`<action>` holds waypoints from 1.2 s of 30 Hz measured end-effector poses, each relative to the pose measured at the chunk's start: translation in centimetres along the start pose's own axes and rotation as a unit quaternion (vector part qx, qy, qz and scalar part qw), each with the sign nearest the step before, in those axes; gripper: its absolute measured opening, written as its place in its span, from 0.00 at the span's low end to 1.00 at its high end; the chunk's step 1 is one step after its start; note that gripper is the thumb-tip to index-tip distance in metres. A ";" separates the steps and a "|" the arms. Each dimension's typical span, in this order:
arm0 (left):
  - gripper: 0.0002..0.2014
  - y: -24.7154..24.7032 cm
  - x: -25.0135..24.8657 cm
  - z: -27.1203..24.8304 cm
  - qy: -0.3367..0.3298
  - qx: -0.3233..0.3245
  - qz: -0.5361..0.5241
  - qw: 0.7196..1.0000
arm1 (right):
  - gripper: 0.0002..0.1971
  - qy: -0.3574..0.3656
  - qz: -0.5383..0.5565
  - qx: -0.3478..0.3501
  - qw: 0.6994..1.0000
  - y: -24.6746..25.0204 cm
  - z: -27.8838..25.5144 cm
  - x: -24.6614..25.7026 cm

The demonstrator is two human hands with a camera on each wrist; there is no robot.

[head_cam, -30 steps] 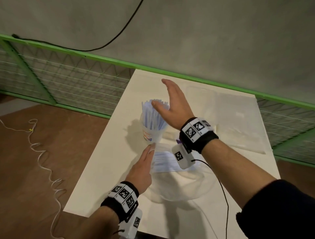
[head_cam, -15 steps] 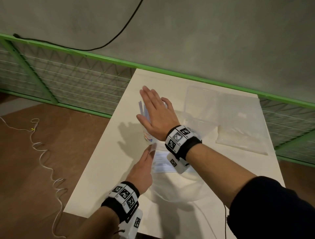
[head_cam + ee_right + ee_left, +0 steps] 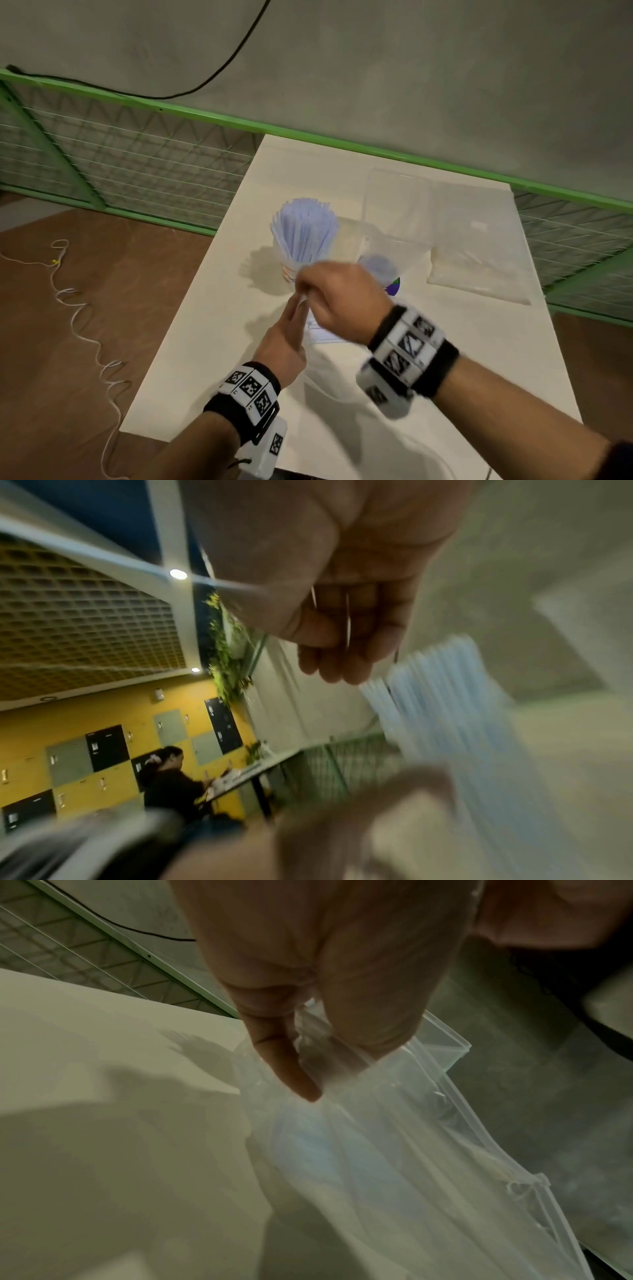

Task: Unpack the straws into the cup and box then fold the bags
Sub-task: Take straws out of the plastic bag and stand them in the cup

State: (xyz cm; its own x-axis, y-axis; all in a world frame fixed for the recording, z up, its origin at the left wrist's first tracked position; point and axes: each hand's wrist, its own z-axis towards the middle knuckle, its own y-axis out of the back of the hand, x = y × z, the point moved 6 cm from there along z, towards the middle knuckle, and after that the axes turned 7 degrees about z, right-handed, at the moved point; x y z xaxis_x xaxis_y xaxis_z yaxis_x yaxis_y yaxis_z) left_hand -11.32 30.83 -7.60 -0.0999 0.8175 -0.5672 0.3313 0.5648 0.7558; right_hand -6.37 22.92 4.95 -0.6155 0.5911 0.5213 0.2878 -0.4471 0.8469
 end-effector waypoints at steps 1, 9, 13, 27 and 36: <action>0.47 -0.1 -0.1 0.0 -0.012 -0.001 -0.021 1.000 | 0.19 -0.035 -0.008 0.055 0.998 -1.9 -1.6 -1.0; 0.51 -1.8 -1.1 0.6 -0.057 -0.024 -0.036 0.997 | 0.30 -0.236 -0.163 0.199 0.937 -10.9 -10.6 -11.1; 0.51 -2.1 -0.9 0.7 -0.050 -0.031 -0.043 0.997 | 0.30 -0.246 -0.177 0.170 0.938 -11.2 -10.8 -11.8; 0.52 -2.2 -0.8 0.5 -0.048 -0.039 -0.057 0.996 | 0.18 -0.247 -0.202 0.144 0.937 -11.8 -10.0 -13.4; 0.52 -2.0 -0.8 0.4 -0.045 -0.033 -0.044 0.997 | 0.20 -0.255 -0.181 0.120 0.942 -11.5 -9.2 -13.6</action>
State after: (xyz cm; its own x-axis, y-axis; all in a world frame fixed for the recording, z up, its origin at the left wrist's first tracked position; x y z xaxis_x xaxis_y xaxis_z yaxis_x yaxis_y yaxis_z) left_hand -11.52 28.96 -8.81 -0.0391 0.7531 -0.6567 0.2621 0.6420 0.7206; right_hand -8.03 13.81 -12.82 -0.2903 0.9488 0.1244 0.3215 -0.0258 0.9466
